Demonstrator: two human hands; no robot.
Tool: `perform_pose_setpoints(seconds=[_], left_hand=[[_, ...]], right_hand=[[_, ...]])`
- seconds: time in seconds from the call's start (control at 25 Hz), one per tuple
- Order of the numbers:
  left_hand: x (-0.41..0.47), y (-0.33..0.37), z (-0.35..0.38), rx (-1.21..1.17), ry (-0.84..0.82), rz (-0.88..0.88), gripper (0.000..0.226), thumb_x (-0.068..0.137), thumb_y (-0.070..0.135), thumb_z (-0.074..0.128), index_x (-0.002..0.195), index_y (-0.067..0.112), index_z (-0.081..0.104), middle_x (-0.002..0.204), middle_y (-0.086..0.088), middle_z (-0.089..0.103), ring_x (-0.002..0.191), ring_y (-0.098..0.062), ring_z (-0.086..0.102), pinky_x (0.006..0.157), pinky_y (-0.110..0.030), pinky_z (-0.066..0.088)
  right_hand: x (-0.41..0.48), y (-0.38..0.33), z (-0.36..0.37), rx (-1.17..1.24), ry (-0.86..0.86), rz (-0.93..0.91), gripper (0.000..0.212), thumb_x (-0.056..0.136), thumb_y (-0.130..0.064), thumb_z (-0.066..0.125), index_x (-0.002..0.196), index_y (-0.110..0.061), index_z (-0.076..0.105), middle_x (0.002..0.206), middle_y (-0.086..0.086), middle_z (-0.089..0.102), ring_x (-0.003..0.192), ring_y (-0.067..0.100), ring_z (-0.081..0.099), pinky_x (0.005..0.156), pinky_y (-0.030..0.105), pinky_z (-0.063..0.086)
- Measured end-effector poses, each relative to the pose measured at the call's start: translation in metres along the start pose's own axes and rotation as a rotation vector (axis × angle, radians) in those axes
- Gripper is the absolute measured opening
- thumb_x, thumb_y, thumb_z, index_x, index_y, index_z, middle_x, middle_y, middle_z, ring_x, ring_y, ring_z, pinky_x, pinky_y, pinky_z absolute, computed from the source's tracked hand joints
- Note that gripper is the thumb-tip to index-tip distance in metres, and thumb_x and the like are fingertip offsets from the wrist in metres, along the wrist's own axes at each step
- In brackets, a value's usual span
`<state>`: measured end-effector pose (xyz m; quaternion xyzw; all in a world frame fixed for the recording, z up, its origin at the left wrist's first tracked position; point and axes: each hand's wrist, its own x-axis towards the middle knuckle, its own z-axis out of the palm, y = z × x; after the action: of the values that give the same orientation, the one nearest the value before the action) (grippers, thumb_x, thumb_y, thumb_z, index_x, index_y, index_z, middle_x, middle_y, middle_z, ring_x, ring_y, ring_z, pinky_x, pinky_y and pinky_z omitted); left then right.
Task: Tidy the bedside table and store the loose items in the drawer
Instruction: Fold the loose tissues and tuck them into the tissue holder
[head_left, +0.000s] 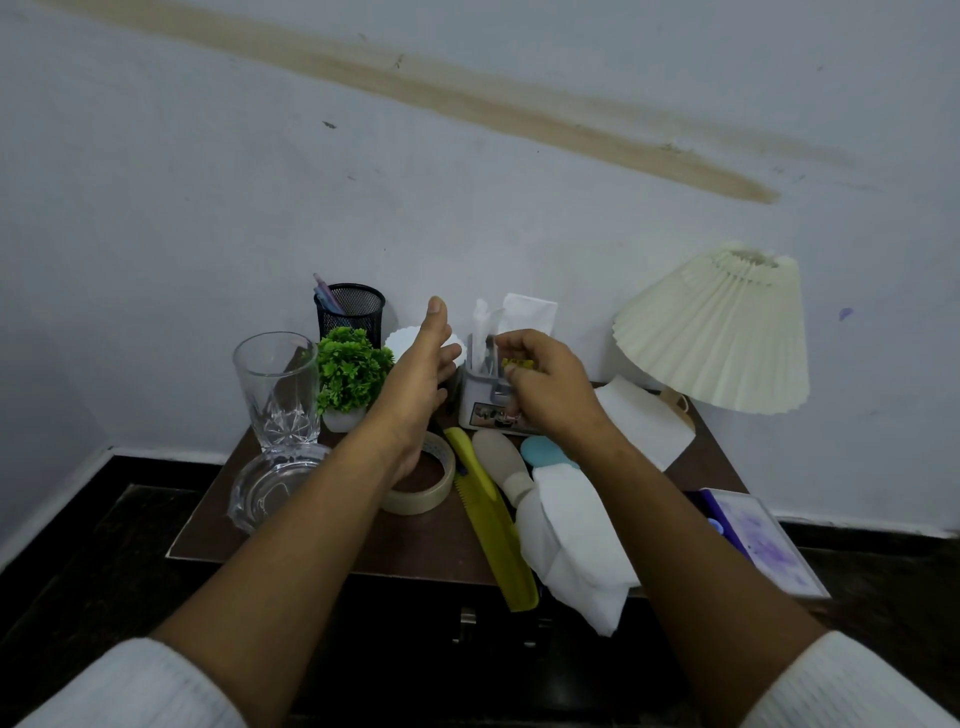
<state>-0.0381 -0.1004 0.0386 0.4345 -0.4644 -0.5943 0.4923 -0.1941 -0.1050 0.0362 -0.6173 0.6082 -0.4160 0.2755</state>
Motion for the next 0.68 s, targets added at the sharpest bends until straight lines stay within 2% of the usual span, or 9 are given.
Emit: perform_pose_setpoints(seconds=[0.12,0.24,0.4,0.48,0.52,0.6,0.68], left_hand=[[-0.014,0.002,0.008,0.027,-0.032,0.002,0.073,0.098,0.067,0.028,0.156,0.023,0.035,0.155,-0.003,0.044,0.142,-0.019,0.042,0.120,-0.041,0.028],[-0.025,0.002,0.019,0.064,-0.073,0.001,0.072,0.100,0.064,0.028,0.155,0.020,0.035,0.156,-0.004,0.044,0.143,-0.020,0.042,0.120,-0.042,0.029],[-0.035,-0.007,0.033,0.133,-0.145,-0.039,0.067,0.098,0.066,0.032,0.142,0.020,0.053,0.144,-0.001,0.057,0.127,-0.017,0.056,0.109,-0.035,0.040],[-0.034,-0.015,0.038,0.194,-0.187,-0.076,0.069,0.094,0.071,0.035,0.137,0.023,0.058,0.137,0.000,0.062,0.120,-0.014,0.060,0.110,-0.039,0.043],[-0.034,-0.018,0.040,0.215,-0.198,-0.092,0.069,0.093,0.073,0.037,0.136,0.024,0.059,0.135,0.001,0.063,0.119,-0.015,0.061,0.110,-0.041,0.044],[-0.032,-0.020,0.043,0.231,-0.201,-0.114,0.067,0.093,0.072,0.038,0.135,0.024,0.059,0.134,0.000,0.064,0.118,-0.016,0.062,0.109,-0.043,0.046],[-0.032,-0.020,0.046,0.231,-0.190,-0.114,0.065,0.095,0.069,0.038,0.135,0.023,0.059,0.132,-0.001,0.064,0.117,-0.016,0.063,0.107,-0.043,0.048]], right_hand=[[-0.023,-0.003,-0.022,0.075,0.035,0.023,0.037,0.097,0.000,0.044,0.125,-0.015,0.062,0.113,0.003,0.066,0.063,0.016,0.065,0.057,0.028,0.057],[-0.043,0.001,-0.043,0.085,0.099,0.051,0.031,0.098,-0.002,0.044,0.120,-0.014,0.063,0.105,0.001,0.066,0.063,0.015,0.064,0.052,0.025,0.054],[-0.058,0.017,-0.067,-0.063,0.135,0.107,0.018,0.099,-0.010,0.055,0.111,-0.014,0.067,0.097,0.005,0.069,0.066,0.016,0.069,0.049,0.023,0.054],[-0.062,0.027,-0.074,-0.148,0.077,0.169,0.009,0.096,-0.014,0.063,0.103,-0.013,0.069,0.092,0.007,0.071,0.070,0.019,0.070,0.048,0.022,0.054],[-0.062,0.031,-0.076,-0.229,0.027,0.186,0.007,0.093,-0.017,0.068,0.099,-0.014,0.070,0.090,0.007,0.071,0.072,0.020,0.071,0.052,0.027,0.058],[-0.062,0.039,-0.076,-0.456,-0.116,0.188,0.016,0.086,-0.029,0.077,0.094,-0.017,0.069,0.087,0.001,0.069,0.078,0.018,0.070,0.068,0.036,0.061],[-0.064,0.039,-0.071,-0.564,-0.309,0.242,0.028,0.081,-0.035,0.083,0.097,-0.017,0.068,0.088,-0.001,0.066,0.077,0.015,0.065,0.068,0.034,0.058]])
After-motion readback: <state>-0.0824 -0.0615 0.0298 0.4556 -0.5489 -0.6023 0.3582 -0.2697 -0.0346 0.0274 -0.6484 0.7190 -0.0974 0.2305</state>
